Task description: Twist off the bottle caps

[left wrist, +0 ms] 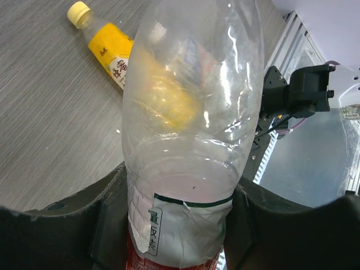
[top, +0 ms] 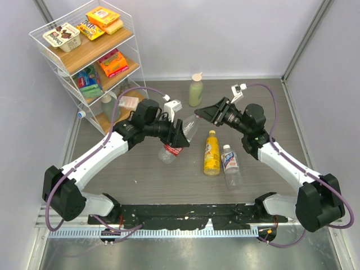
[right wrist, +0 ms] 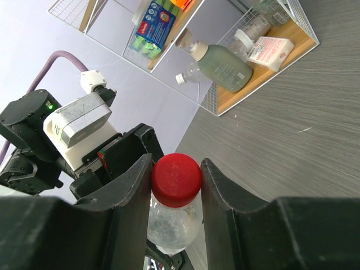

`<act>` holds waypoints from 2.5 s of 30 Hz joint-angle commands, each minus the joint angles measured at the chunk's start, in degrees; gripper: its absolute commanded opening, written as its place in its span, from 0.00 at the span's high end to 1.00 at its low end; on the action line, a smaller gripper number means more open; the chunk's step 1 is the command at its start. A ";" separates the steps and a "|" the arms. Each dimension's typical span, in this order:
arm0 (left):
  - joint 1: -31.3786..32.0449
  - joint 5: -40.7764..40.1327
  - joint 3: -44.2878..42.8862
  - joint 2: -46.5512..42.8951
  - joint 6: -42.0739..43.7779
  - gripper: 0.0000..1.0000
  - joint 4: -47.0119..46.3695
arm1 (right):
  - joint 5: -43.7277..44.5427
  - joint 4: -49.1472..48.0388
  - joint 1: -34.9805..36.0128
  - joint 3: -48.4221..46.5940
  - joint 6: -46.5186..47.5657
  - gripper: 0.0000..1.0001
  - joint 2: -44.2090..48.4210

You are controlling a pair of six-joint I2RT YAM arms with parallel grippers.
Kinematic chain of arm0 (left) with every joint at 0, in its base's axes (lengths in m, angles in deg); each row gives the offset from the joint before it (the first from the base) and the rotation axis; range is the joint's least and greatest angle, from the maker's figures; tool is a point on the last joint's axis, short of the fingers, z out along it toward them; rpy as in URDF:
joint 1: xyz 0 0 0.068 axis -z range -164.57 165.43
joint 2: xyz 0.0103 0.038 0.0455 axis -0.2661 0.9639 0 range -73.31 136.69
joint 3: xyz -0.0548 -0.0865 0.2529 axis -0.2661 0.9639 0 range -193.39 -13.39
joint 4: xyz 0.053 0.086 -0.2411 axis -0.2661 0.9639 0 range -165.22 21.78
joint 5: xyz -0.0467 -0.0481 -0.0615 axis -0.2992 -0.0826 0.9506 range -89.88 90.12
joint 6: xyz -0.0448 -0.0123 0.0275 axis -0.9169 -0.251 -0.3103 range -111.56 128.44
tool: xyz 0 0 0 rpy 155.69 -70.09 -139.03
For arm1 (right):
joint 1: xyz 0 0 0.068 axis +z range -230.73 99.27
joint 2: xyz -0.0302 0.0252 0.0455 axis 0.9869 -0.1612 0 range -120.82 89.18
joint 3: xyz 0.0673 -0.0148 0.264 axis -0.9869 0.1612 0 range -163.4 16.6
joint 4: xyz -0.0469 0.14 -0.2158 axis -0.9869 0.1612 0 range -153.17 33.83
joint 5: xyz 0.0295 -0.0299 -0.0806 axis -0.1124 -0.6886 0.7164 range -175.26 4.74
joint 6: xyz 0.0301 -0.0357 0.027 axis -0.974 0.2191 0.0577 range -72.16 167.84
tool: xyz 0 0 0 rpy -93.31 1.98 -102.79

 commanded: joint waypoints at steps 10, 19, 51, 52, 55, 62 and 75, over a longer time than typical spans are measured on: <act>-0.04 9.56 -2.42 -4.30 0.64 0.68 0.44 | -11.59 -15.20 0.31 3.18 1.71 0.98 4.98; -0.04 25.20 -1.20 -7.47 -2.16 0.70 -4.82 | -21.70 -40.76 0.31 7.74 -8.64 0.98 6.65; -0.04 -13.17 -4.45 -10.01 14.97 0.74 19.78 | 2.37 12.81 0.31 -4.99 14.10 0.00 11.23; -0.04 -15.37 -4.36 -10.19 15.06 0.74 19.95 | 2.29 13.26 0.22 -5.25 14.02 0.00 10.35; -0.04 -20.82 -4.01 -11.33 16.28 0.74 20.57 | 1.76 15.72 0.22 -6.83 13.84 0.00 8.06; -0.04 -30.59 -2.51 -12.92 16.46 0.74 19.43 | -0.35 14.42 0.22 -7.54 11.03 0.00 3.15; 1.10 -33.76 2.41 -10.81 16.37 0.75 16.17 | -3.69 10.19 0.31 -7.54 7.16 0.01 -2.93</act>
